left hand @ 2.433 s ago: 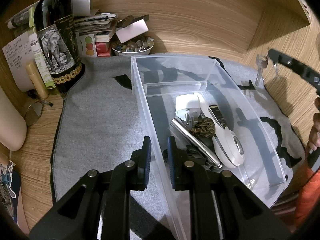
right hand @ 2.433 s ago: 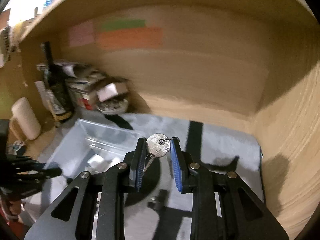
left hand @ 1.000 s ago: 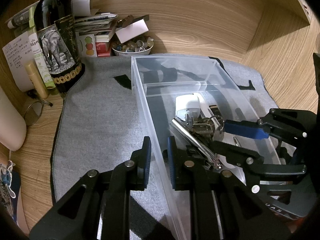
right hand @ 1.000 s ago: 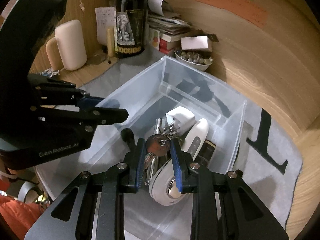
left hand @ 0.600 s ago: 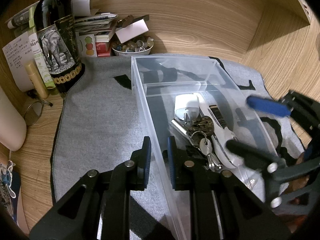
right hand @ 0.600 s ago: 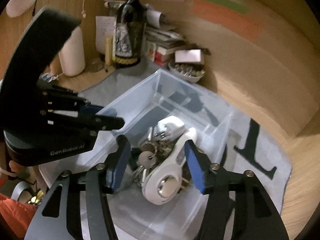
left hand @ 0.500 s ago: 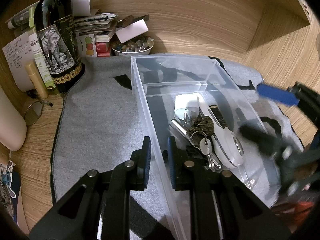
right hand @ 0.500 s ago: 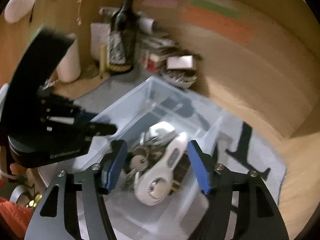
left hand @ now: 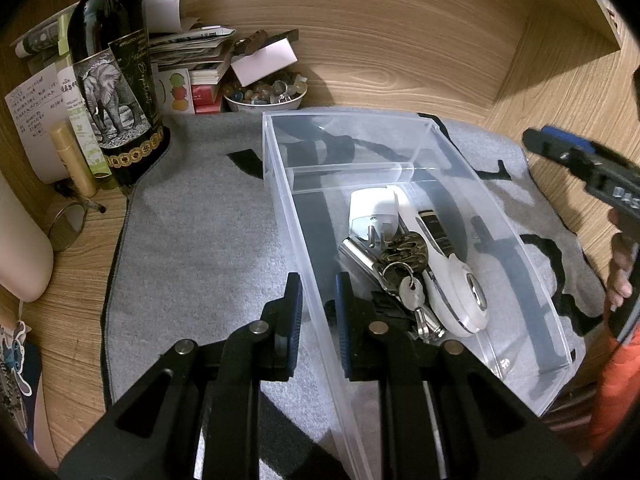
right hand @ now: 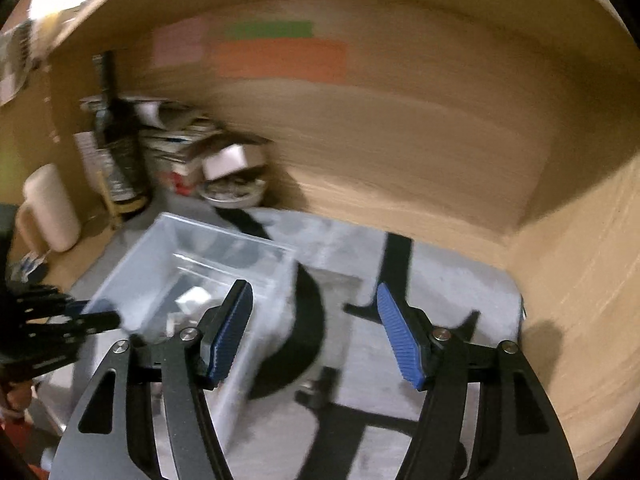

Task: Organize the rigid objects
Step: 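Carry the keys into the clear box and release them, then grasp the small black clamp piece on the mat with the right gripper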

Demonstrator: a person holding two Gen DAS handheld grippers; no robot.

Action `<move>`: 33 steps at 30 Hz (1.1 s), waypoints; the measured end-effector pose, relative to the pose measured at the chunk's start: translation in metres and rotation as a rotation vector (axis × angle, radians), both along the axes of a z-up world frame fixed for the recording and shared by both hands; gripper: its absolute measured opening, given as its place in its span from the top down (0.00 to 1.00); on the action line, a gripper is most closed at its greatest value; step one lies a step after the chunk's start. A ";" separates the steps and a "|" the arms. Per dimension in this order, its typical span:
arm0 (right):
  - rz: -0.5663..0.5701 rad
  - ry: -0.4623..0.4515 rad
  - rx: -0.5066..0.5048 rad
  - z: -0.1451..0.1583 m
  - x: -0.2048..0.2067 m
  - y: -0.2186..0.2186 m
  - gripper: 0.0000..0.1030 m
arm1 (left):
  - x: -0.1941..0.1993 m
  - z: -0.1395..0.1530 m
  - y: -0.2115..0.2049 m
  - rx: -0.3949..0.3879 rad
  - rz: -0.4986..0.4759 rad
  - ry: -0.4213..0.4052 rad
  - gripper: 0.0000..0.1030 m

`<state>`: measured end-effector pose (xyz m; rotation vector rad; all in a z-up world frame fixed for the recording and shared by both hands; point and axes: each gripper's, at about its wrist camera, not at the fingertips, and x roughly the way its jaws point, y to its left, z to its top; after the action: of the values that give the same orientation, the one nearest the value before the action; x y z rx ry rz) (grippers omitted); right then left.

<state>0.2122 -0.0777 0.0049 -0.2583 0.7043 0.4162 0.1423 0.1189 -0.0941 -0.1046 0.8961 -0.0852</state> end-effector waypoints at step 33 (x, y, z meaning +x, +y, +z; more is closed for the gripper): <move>-0.003 0.264 -0.058 -0.096 0.013 -0.019 0.76 | 0.000 0.000 0.000 0.001 0.000 0.000 0.85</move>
<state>0.2256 -0.0968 -0.0908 -0.2593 0.9762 0.4314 0.1421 0.1189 -0.0946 -0.1036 0.8961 -0.0842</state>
